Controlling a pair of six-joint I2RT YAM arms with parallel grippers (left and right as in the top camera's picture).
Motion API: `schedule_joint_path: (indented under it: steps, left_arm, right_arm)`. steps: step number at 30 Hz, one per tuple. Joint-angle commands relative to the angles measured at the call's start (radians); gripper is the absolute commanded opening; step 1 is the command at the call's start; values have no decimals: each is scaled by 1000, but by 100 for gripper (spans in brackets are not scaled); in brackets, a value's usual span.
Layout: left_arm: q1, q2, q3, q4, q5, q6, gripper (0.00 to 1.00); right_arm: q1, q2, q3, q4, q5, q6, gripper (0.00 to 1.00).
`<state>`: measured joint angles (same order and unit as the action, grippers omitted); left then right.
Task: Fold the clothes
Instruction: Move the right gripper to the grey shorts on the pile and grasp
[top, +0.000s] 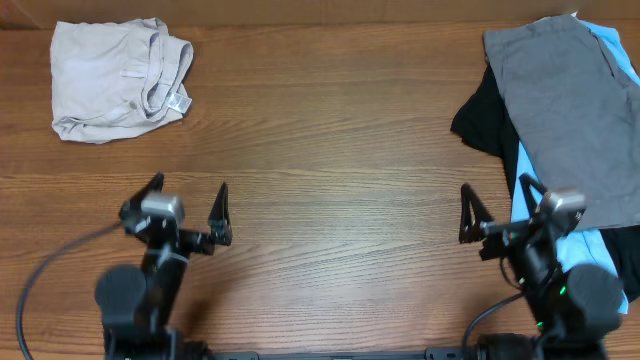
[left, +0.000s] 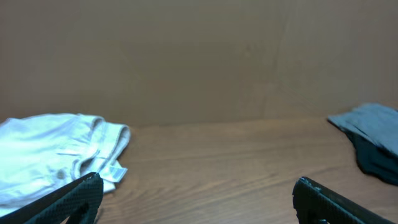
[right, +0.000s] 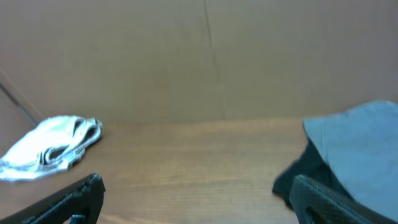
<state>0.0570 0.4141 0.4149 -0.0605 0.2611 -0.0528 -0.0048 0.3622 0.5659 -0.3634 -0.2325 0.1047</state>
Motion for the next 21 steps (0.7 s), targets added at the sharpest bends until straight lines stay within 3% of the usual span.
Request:
schedule_joint_path:
  steps: [1, 6, 14, 17, 21]
  left_arm:
    - [2, 177, 151, -16, 84, -6, 100]
    - [2, 418, 392, -173, 89, 5, 100]
    - [-2, 801, 892, -653, 102, 179, 100]
    - [-2, 886, 989, -733, 107, 188, 100]
    - [-2, 956, 1012, -743, 157, 187, 100]
  right_arm:
    - [3, 183, 221, -101, -5, 0, 100]
    - [4, 459, 515, -338, -17, 0, 100]
    - [4, 1005, 1075, -797, -80, -1, 100]
    - [3, 1123, 1169, -817, -76, 0, 100]
    - [-1, 1212, 1181, -711, -58, -9, 100]
